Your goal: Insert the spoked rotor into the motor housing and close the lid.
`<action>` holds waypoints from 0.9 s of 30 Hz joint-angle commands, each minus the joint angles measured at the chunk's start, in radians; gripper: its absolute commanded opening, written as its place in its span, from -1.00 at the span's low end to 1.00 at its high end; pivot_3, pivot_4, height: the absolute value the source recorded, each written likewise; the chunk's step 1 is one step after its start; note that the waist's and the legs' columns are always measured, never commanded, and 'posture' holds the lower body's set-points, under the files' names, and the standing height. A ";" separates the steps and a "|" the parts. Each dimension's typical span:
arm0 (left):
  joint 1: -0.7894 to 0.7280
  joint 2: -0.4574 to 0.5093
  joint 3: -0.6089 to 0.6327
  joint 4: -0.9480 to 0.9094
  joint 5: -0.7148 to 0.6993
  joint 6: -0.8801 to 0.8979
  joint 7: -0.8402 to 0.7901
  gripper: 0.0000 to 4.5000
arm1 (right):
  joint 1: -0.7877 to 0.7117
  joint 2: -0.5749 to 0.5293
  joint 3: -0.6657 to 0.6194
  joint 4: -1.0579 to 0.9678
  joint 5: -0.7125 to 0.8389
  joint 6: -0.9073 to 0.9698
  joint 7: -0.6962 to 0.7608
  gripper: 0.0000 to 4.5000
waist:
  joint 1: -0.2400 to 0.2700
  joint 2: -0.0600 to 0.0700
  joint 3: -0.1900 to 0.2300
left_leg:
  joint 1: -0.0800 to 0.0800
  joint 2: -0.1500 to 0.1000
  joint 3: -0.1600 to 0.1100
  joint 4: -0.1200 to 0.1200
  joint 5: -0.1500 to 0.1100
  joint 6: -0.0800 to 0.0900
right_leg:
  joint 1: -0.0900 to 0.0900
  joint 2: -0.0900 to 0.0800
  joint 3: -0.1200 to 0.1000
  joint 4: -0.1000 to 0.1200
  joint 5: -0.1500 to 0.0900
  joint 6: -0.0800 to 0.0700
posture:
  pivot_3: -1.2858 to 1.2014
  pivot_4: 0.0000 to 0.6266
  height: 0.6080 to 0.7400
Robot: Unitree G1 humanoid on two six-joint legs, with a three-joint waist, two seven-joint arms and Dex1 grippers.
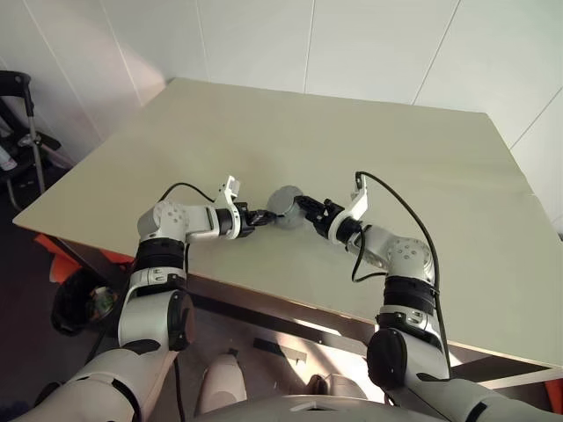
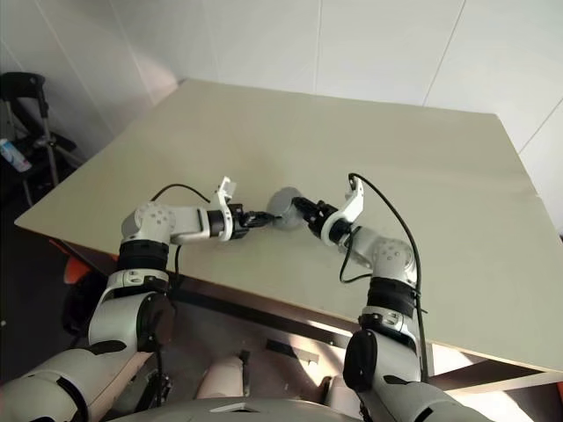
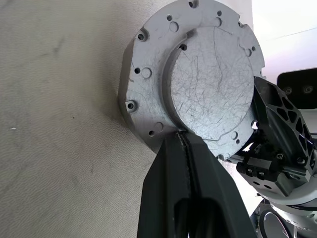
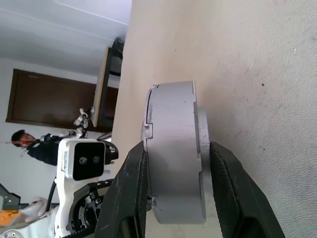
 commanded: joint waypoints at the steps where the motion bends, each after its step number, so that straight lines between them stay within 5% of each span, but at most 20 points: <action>1: -0.009 -0.020 -0.008 -0.015 -0.013 -0.004 -0.008 -1.00 | -0.074 0.040 -0.041 0.011 0.112 -0.034 -0.004 -0.26 | 0.000 0.000 0.000 | -0.001 0.000 0.000 0.000 0.000 0.000 | -0.001 0.000 0.000 0.000 0.000 0.000 | 0.03 -1.00 1.00; 27: 0.027 -0.008 0.046 -0.117 -0.095 -0.055 -0.051 -1.00 | -0.172 0.062 -0.163 0.125 0.358 -0.183 -0.126 -0.26 | -0.004 0.001 0.000 | -0.005 0.000 0.000 0.001 -0.001 0.002 | -0.004 0.000 -0.001 0.001 0.000 0.000 | 0.03 -1.00 1.00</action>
